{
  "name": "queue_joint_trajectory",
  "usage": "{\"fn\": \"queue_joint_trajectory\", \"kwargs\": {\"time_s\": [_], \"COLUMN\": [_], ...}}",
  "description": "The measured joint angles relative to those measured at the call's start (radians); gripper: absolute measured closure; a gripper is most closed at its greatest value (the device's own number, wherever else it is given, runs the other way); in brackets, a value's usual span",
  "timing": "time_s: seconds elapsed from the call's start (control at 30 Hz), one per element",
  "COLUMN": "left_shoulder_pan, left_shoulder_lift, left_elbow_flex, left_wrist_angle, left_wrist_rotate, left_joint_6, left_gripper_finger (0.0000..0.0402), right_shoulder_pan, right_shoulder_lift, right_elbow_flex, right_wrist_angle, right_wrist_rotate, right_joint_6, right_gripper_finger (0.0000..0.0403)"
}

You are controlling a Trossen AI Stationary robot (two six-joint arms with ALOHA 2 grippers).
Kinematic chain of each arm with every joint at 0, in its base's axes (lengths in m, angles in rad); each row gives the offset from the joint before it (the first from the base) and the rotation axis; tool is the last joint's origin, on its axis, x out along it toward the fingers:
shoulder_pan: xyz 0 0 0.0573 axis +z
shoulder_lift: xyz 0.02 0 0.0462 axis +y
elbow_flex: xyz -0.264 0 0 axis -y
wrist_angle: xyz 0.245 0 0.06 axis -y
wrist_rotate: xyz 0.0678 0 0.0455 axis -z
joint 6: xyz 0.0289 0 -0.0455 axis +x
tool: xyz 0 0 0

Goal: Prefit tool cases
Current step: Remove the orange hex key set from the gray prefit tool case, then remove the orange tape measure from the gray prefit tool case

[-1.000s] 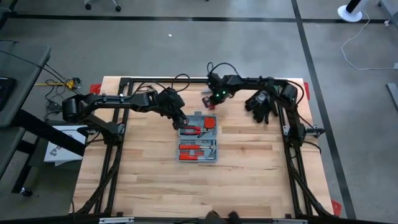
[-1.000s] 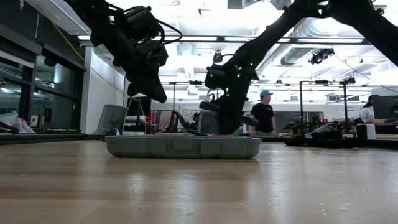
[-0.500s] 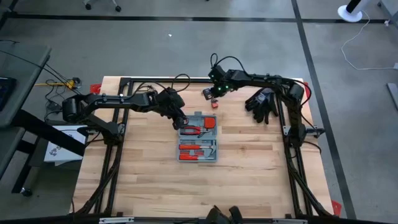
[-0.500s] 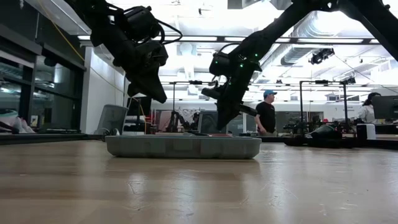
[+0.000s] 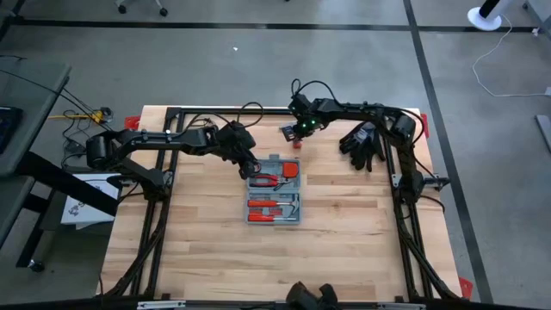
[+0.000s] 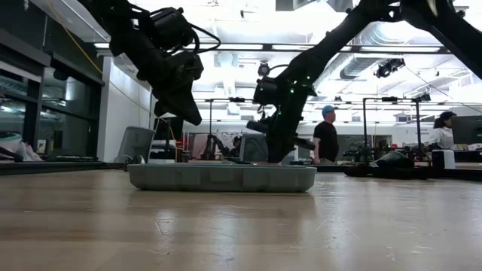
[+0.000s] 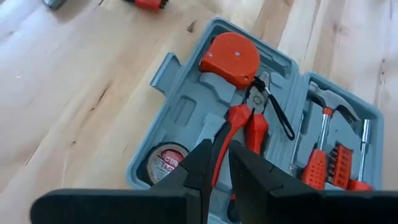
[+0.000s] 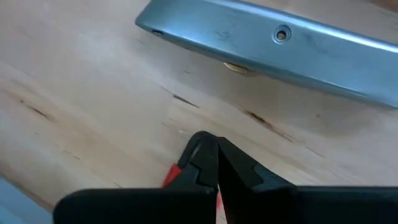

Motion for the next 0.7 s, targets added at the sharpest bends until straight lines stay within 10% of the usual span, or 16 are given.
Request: {"fn": "queue_joint_trajectory", "kwargs": {"time_s": [0.7], "left_shoulder_pan": [0.0], "left_shoulder_lift": [0.0], "left_elbow_flex": [0.0], "left_wrist_angle": [0.005], "left_wrist_rotate": [-0.021], "left_joint_6": [0.031], "left_gripper_finger": [0.0355], "right_shoulder_pan": [0.303], "right_shoulder_lift": [-0.241], "right_elbow_flex": [0.001], "right_wrist_angle": [0.086], "right_wrist_rotate": [0.089], "right_joint_6": [0.018], "right_gripper_finger": [0.0403]}}
